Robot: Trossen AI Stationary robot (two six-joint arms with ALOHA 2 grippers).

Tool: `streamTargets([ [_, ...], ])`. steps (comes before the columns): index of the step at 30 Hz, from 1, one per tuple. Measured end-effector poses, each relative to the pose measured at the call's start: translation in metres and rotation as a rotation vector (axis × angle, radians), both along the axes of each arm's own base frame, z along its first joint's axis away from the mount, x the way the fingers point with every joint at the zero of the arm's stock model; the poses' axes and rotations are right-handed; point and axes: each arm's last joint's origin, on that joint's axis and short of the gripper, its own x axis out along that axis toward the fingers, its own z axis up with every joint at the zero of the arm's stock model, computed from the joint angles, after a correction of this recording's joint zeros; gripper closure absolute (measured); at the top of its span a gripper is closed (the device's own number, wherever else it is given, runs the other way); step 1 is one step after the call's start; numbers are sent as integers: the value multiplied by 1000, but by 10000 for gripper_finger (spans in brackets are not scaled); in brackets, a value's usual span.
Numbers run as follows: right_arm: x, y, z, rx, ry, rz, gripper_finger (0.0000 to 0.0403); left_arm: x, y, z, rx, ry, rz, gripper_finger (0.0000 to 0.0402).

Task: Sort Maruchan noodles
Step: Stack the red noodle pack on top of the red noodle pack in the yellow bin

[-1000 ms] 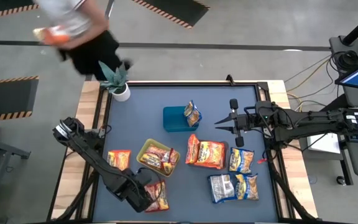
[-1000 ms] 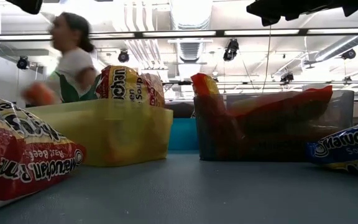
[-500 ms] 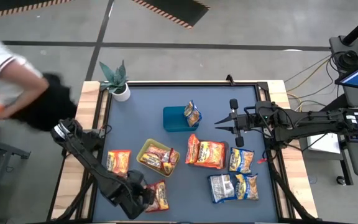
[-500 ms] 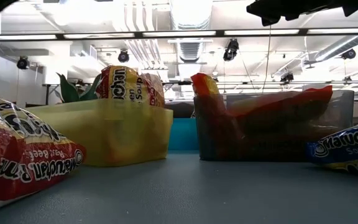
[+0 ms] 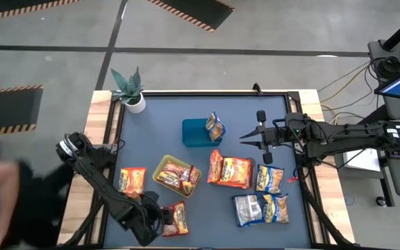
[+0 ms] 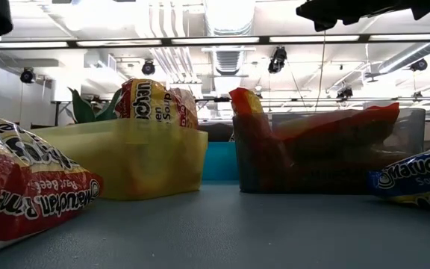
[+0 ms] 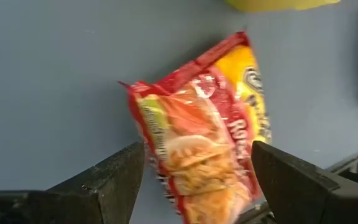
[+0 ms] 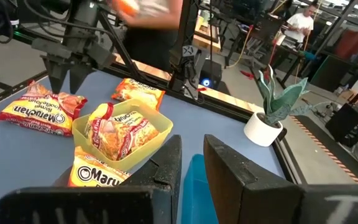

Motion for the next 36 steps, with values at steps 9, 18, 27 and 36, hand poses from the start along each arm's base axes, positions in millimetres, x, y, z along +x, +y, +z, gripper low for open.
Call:
streamTargets([
  [9, 0, 0, 0, -9, 0, 1, 344, -2, 2, -4, 19, 20, -3, 128],
  [18, 0, 0, -1, -7, 14, 2, 344, 5, -5, -22, 19, 24, -12, 134],
  [27, 0, 0, -2, -7, 16, 1, 344, 10, -5, -28, 35, 38, -65, 157],
  [36, 0, 0, -2, -8, 16, 1, 344, 11, -3, -28, 48, 40, -87, 251],
])
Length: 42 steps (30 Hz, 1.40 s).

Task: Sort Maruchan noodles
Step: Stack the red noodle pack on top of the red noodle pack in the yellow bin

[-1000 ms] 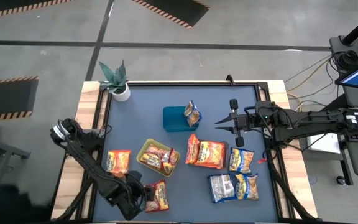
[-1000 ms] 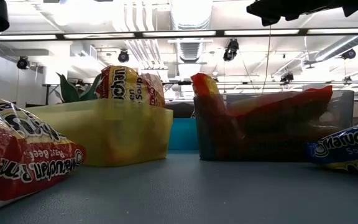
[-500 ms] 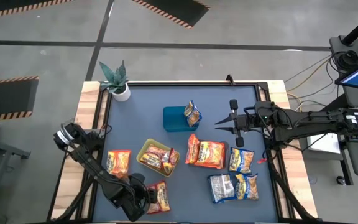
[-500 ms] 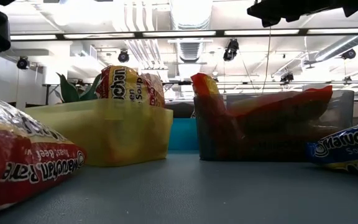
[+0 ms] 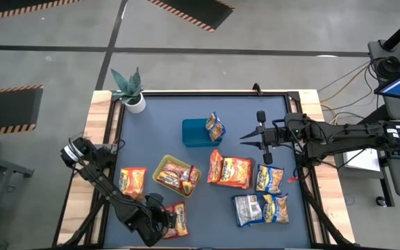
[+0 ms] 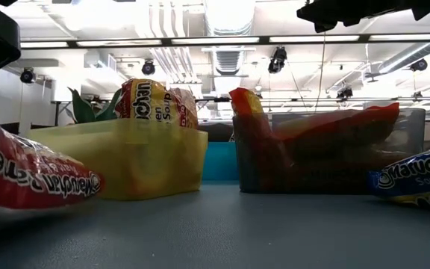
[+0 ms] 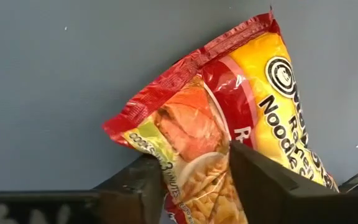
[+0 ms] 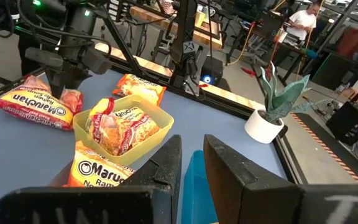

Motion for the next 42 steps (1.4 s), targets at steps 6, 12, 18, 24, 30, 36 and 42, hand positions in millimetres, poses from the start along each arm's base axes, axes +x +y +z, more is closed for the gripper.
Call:
streamTargets([
  [6, 0, 0, 0, 0, 0, 0, 344, 0, 1, 1, 13, 3, -26, 318],
  [12, 0, 0, 0, -1, -1, 0, 344, -1, 3, 6, 27, 3, -55, 371],
  [18, 0, 0, 0, -4, -1, 1, 344, -2, 7, 10, 18, 39, -87, 398],
  [24, 0, 0, 0, -7, -1, 1, 344, -2, 12, 23, 26, 16, -146, 401],
  [30, 0, 0, 0, -8, -2, 2, 344, -8, 22, 47, 118, -14, -163, 401],
  [36, 0, 0, 0, -13, -2, 2, 344, -13, 29, 77, 231, 31, -168, 402],
  [42, 0, 0, 0, -15, -2, 3, 344, -17, 35, 106, 337, 82, -162, 401],
])
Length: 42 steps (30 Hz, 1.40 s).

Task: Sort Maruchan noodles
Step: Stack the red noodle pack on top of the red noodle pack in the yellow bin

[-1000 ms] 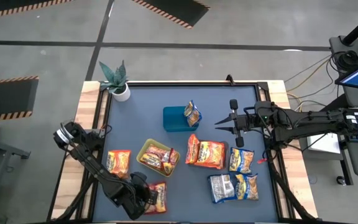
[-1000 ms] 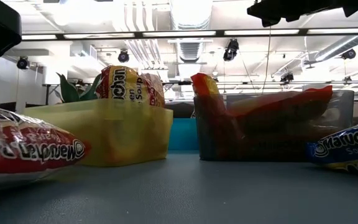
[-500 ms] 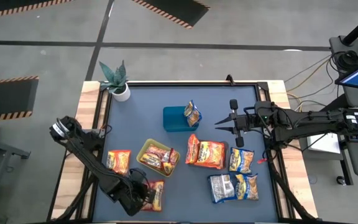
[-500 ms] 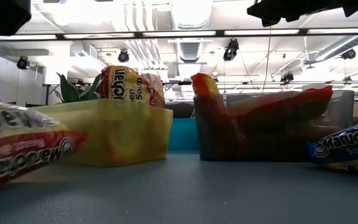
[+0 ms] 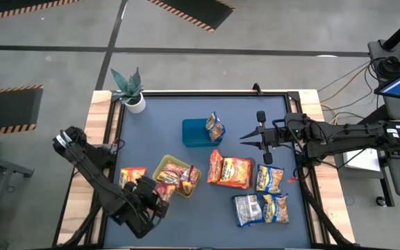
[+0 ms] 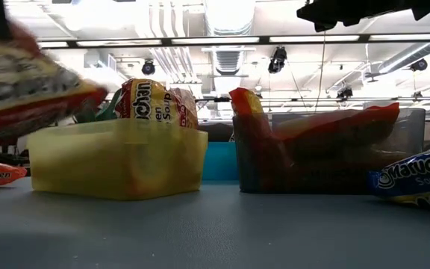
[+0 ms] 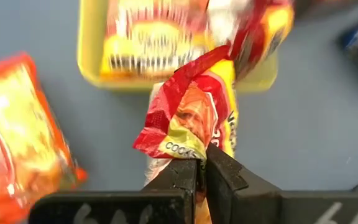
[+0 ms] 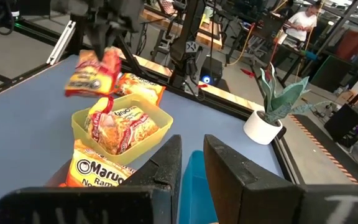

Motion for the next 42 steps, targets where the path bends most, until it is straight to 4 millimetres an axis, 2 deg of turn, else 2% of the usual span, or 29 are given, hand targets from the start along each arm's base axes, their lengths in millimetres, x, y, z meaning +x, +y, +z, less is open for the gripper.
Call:
streamTargets([
  [7, 0, 0, 0, 0, 0, 0, 344, 0, 17, 33, 184, -41, 49, 401],
  [13, 0, 0, 0, 0, 0, 0, 344, 9, 40, 38, 270, 9, 87, 401],
  [23, 0, 0, 0, 0, 0, 0, 344, 34, 70, 50, 231, 18, -52, 401],
  [29, 0, 0, 0, 0, 2, 0, 344, 48, 78, 45, 241, 58, -122, 401],
  [35, 0, 0, -1, 0, 6, 0, 344, 55, 78, 37, 196, 71, -133, 401],
  [42, 0, 0, -1, -1, 6, 0, 344, 55, 78, 12, 166, 76, -87, 401],
])
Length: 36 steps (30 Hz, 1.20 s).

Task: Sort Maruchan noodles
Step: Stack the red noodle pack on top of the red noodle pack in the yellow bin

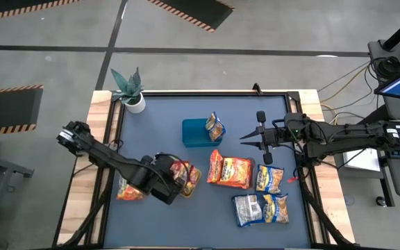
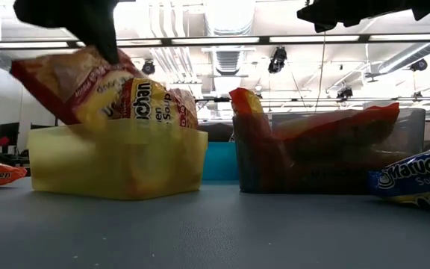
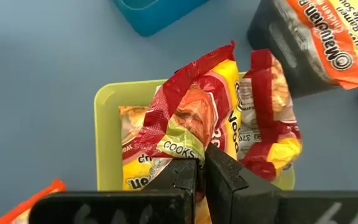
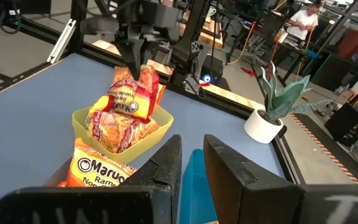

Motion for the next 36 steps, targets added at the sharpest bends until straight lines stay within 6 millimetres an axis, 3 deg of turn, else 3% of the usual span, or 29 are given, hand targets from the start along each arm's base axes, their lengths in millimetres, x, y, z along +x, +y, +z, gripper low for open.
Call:
streamTargets([
  [9, 0, 0, 0, -1, 0, 0, 344, 0, 6, -21, 26, 4, 17, 399],
  [14, 0, 0, 0, -1, 0, 0, 344, -1, 7, -24, 33, 16, 15, 373],
  [22, 0, 0, 0, -1, 0, 0, 344, -8, 11, -10, 111, 146, -65, 315],
  [25, 0, 0, 0, -2, 0, 0, 344, -7, 10, -2, 144, 185, -177, 305],
  [30, 0, 0, 0, -3, 0, 0, 344, -4, 2, 3, 197, 214, -391, 313],
  [36, 0, 0, 0, -3, 0, 0, 344, -7, 4, -27, 211, 275, -367, 344],
])
